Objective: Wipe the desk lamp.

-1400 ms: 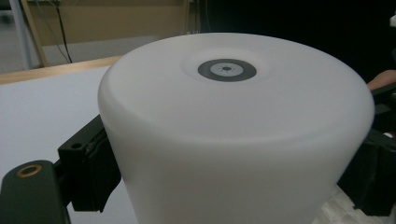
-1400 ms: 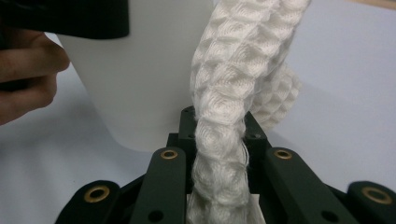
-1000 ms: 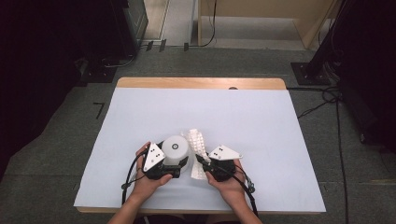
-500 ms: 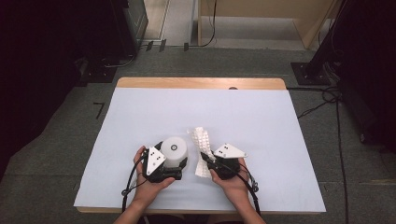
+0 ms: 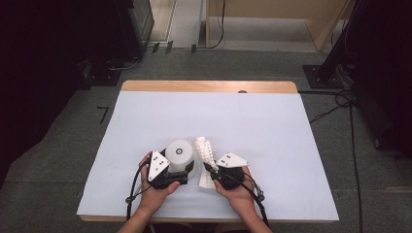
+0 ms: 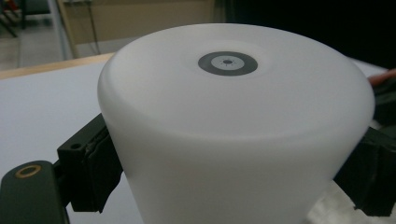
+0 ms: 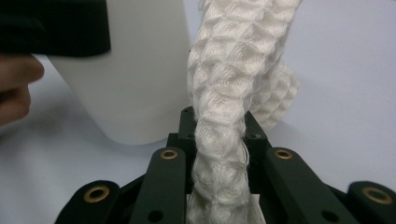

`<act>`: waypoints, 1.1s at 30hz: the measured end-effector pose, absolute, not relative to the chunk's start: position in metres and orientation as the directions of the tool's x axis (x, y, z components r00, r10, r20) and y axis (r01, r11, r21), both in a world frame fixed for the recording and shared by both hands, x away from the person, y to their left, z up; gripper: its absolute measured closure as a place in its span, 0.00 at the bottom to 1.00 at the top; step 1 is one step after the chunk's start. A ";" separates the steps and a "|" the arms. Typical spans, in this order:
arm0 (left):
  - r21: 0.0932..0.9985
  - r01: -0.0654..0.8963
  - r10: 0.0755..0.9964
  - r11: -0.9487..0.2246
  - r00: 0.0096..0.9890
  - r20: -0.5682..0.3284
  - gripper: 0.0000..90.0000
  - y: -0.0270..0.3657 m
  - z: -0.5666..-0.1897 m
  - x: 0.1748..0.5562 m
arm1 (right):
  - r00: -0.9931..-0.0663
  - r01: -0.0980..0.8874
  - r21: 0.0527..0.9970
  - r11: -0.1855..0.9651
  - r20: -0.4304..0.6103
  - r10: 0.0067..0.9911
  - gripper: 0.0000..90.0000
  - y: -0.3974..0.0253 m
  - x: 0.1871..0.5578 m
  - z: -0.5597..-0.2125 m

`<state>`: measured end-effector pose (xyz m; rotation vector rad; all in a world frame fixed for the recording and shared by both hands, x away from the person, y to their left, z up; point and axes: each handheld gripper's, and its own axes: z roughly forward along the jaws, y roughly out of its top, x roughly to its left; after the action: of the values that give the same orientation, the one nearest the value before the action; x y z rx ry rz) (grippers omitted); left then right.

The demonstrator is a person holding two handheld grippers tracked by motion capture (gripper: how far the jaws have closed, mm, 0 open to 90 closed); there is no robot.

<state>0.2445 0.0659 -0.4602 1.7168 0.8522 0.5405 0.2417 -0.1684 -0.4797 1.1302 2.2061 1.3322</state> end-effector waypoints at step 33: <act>0.947 0.263 0.683 -0.187 0.728 -0.067 0.10 0.066 -0.457 0.251 | -0.650 0.337 0.915 0.224 0.054 0.758 0.86 -0.162 0.226 -0.450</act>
<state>0.2514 0.0660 -0.4567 1.7645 0.7482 0.4481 0.2262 -0.1617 -0.4496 1.0101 2.0993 1.4094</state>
